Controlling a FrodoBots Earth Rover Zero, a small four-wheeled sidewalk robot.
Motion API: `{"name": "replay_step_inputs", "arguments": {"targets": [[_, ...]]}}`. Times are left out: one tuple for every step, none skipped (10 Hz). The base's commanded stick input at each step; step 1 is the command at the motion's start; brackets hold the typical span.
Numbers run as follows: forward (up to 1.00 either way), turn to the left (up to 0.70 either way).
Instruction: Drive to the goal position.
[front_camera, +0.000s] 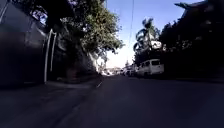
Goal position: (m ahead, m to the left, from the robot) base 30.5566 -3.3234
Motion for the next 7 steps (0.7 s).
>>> {"name": "replay_step_inputs", "arguments": {"targets": [[1.0, 0.04], [1.0, 0.04], [1.0, 0.04], [1.0, 0.01], [1.0, 0.0], [1.0, 0.0], [1.0, 0.0]]}}
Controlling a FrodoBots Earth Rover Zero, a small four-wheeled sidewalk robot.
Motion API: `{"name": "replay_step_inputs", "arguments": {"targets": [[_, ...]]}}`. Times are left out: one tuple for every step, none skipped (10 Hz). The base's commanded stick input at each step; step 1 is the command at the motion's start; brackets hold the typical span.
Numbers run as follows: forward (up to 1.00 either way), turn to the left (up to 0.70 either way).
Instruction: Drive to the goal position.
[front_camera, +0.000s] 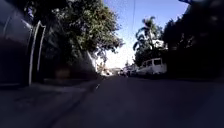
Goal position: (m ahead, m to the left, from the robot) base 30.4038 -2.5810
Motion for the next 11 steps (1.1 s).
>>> {"name": "replay_step_inputs", "arguments": {"targets": [[1.0, 0.0], [1.0, 0.0], [1.0, 0.0], [1.0, 0.0], [1.0, 0.0], [1.0, 0.0], [1.0, 0.0], [1.0, 0.0], [1.0, 0.0], [1.0, 0.0], [1.0, 0.0]]}}
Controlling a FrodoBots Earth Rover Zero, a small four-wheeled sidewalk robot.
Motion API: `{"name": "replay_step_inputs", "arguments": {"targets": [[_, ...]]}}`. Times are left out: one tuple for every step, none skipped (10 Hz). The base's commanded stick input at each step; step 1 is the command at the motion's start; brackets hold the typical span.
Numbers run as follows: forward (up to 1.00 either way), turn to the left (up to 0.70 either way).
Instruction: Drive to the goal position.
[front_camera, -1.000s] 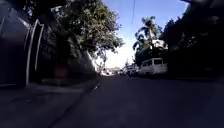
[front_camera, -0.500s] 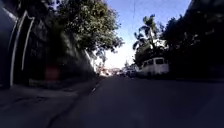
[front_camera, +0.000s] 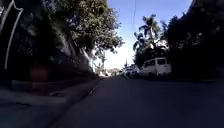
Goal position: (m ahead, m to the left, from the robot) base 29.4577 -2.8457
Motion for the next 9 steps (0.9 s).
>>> {"name": "replay_step_inputs", "arguments": {"targets": [[1.0, 0.0], [1.0, 0.0], [1.0, 0.0], [1.0, 0.0], [1.0, 0.0], [1.0, 0.02], [1.0, 0.07], [1.0, 0.11], [1.0, 0.11]]}}
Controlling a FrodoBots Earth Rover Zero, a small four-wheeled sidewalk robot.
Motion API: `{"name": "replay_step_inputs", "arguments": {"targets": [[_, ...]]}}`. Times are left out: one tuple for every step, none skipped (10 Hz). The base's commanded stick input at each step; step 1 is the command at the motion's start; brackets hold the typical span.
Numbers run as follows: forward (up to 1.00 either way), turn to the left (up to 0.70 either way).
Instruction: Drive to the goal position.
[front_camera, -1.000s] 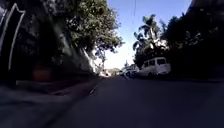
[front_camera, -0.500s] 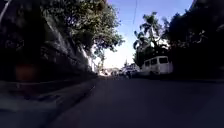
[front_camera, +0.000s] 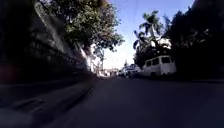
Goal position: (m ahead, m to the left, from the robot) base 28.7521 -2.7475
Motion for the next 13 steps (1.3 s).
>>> {"name": "replay_step_inputs", "arguments": {"targets": [[1.0, 0.11], [1.0, 0.11], [1.0, 0.04], [1.0, 0.0], [1.0, 0.0], [1.0, 0.0], [1.0, 0.01], [1.0, 0.08], [1.0, 0.15], [1.0, 0.16], [1.0, 0.07], [1.0, 0.0], [1.0, 0.0]]}}
